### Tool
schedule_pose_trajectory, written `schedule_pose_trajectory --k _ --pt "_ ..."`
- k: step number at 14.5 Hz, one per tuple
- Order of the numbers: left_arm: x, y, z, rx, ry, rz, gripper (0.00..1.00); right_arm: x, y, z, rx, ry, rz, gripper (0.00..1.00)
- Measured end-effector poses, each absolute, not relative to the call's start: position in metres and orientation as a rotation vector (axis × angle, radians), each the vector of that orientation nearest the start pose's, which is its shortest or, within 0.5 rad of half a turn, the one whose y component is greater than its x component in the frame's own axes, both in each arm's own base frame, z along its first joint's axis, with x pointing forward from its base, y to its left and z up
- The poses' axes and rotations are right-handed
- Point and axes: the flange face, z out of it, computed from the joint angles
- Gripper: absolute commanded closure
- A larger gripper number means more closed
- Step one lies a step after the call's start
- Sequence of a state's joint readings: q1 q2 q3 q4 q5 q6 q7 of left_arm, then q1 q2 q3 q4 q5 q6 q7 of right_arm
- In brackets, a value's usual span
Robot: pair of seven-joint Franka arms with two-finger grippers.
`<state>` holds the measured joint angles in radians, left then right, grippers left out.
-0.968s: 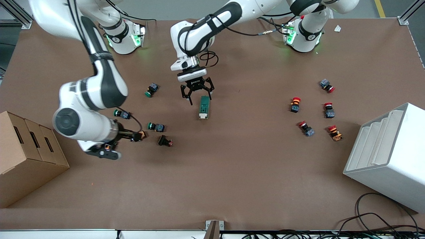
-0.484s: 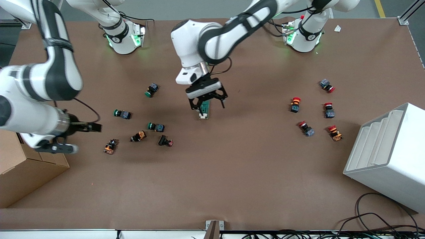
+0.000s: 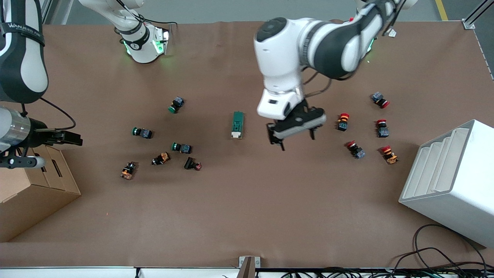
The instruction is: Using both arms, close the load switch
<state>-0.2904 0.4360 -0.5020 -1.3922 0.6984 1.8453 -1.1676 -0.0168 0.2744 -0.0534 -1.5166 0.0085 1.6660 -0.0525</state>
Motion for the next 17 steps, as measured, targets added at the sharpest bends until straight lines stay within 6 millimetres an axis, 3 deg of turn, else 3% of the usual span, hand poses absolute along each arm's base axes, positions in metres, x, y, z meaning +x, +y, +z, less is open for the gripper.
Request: schedule_pose_trajectory --k 7,10,14,17 --pt "0.602 -0.328 0.523 -2.859 -0.208 -0.495 0.00 0.634 -0.034 0.521 -3.136 0.011 0.150 0.00" --pt "0.612 -0.298 0.546 -2.893 -0.210 -0.479 0.00 0.635 -0.031 0.526 -3.136 0.003 0.136 0.00" --pt "0.623 -0.217 0.595 -3.024 -0.322 -0.420 0.00 0.634 -0.031 0.529 -3.135 0.003 0.143 0.00" --pt "0.614 -0.159 0.635 -3.079 -0.375 -0.378 0.00 0.633 -0.029 0.531 -3.134 -0.003 0.146 0.00"
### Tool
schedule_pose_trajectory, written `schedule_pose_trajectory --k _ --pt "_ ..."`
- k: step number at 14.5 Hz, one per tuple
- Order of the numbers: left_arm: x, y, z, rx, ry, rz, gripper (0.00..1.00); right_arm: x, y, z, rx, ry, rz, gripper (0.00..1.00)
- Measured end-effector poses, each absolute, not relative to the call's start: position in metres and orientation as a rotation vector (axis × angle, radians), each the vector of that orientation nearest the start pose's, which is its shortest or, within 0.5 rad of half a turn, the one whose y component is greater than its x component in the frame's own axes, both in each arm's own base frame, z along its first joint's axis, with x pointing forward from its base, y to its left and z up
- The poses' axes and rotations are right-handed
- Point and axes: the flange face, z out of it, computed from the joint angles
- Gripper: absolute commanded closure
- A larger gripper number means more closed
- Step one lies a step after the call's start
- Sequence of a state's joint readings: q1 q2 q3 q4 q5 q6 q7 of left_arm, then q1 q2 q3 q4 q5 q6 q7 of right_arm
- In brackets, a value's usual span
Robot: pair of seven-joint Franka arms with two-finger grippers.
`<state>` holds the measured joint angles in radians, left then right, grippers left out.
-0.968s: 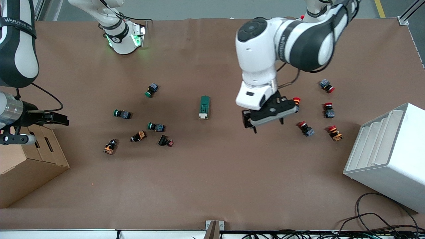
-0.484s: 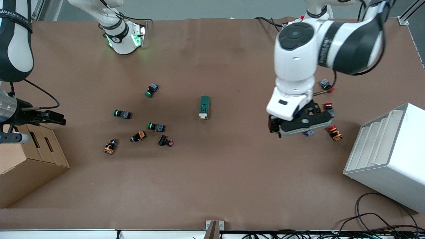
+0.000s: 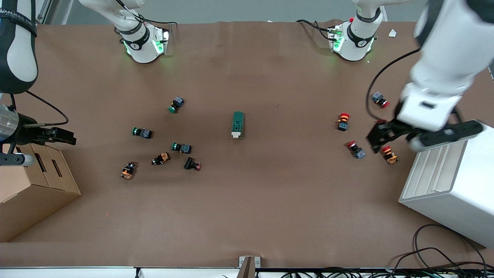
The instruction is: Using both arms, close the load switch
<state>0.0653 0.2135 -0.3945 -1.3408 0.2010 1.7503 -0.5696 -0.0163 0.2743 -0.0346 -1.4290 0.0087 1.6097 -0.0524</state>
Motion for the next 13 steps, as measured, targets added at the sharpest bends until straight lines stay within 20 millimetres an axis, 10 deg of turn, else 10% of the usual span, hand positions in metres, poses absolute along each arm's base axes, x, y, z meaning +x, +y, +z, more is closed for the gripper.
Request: schedule_pose_trajectory --k 5,13 --pt "0.587 -0.085 0.667 -3.095 -0.275 -0.240 0.00 0.619 -0.029 0.554 -3.131 -0.001 0.166 0.00" --pt "0.529 -0.046 0.660 -3.139 0.021 -0.007 0.00 0.557 -0.028 0.608 -3.130 0.000 0.085 0.00"
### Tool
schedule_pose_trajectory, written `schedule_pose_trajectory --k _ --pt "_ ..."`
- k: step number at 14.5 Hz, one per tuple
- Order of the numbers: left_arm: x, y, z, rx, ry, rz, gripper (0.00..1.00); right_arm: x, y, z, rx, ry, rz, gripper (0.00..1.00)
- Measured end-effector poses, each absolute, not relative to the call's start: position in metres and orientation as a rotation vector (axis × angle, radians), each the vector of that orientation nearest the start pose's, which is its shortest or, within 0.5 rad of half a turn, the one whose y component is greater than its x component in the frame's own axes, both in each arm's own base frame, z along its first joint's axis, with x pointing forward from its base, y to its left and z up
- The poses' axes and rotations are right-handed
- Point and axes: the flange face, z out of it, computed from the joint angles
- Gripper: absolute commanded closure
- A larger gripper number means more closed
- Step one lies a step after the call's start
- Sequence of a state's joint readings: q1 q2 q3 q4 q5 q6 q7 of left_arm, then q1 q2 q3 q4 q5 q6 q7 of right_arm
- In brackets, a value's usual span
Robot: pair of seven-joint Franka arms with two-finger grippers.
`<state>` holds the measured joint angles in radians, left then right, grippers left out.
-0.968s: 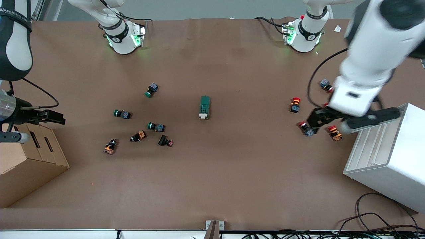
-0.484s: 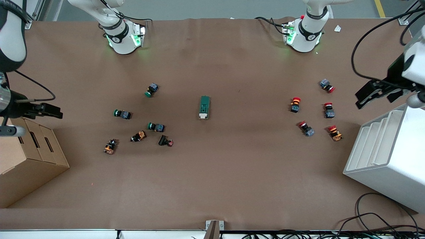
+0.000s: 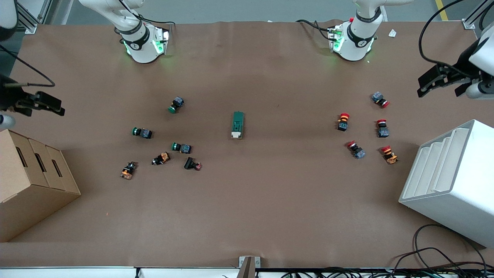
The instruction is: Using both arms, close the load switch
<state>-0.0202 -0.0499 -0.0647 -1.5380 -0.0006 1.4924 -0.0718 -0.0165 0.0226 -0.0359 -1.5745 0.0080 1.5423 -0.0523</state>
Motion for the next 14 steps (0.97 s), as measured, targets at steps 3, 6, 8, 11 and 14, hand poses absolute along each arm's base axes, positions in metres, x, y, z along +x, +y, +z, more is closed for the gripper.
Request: schedule_pose_trajectory --k 3,6,8,11,14 --pt "0.507 -0.042 0.658 -3.136 0.029 0.012 0.00 0.540 -0.028 0.623 -3.131 0.001 0.049 0.00" --pt "0.502 -0.048 0.659 -3.135 0.046 0.000 0.00 0.532 -0.028 0.632 -3.131 0.002 0.031 0.00" --pt "0.503 -0.050 0.658 -3.135 0.052 -0.005 0.00 0.528 -0.028 0.635 -3.130 0.002 0.038 0.00" --pt "0.504 -0.055 0.657 -3.134 0.067 -0.002 0.00 0.521 -0.029 0.641 -3.130 0.003 0.041 0.00" --pt "0.506 -0.068 0.651 -3.130 0.105 0.012 0.00 0.515 -0.029 0.650 -3.130 0.004 0.030 0.00"
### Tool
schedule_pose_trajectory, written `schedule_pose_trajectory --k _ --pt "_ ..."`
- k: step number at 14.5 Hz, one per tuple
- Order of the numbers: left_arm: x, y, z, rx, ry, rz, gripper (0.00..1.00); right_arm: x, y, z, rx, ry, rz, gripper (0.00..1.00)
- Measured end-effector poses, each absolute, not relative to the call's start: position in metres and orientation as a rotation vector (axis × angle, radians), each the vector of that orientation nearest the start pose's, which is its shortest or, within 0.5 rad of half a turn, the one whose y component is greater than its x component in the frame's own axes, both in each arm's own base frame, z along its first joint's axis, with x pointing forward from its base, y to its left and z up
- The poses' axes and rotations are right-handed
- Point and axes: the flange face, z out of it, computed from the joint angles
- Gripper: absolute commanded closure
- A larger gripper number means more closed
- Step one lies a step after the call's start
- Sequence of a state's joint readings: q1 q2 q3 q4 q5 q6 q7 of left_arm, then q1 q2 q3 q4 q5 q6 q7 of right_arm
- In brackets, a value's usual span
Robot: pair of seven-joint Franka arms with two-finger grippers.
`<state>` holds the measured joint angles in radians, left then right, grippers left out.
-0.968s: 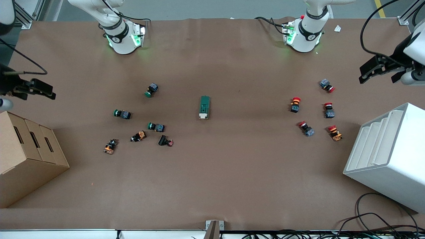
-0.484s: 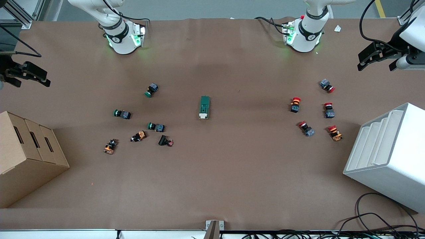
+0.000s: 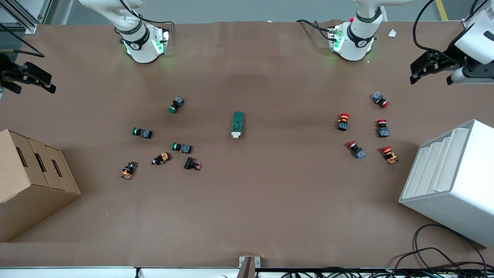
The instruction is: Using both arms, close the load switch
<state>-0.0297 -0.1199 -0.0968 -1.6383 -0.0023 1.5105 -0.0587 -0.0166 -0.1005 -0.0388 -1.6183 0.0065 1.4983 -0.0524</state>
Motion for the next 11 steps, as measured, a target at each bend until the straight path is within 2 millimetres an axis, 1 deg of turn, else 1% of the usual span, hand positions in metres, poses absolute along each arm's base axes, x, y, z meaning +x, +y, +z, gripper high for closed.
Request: schedule_pose_trajectory --k 2,3,11 --pt "0.507 -0.078 0.649 -3.127 0.134 0.016 0.00 0.509 -0.029 0.657 -3.130 0.003 0.016 0.00" --pt "0.507 -0.079 0.649 -3.127 0.137 0.016 0.00 0.507 -0.029 0.660 -3.130 0.003 0.011 0.00" --pt "0.509 -0.071 0.651 -3.129 0.113 0.009 0.00 0.504 -0.028 0.665 -3.130 0.002 0.016 0.00"
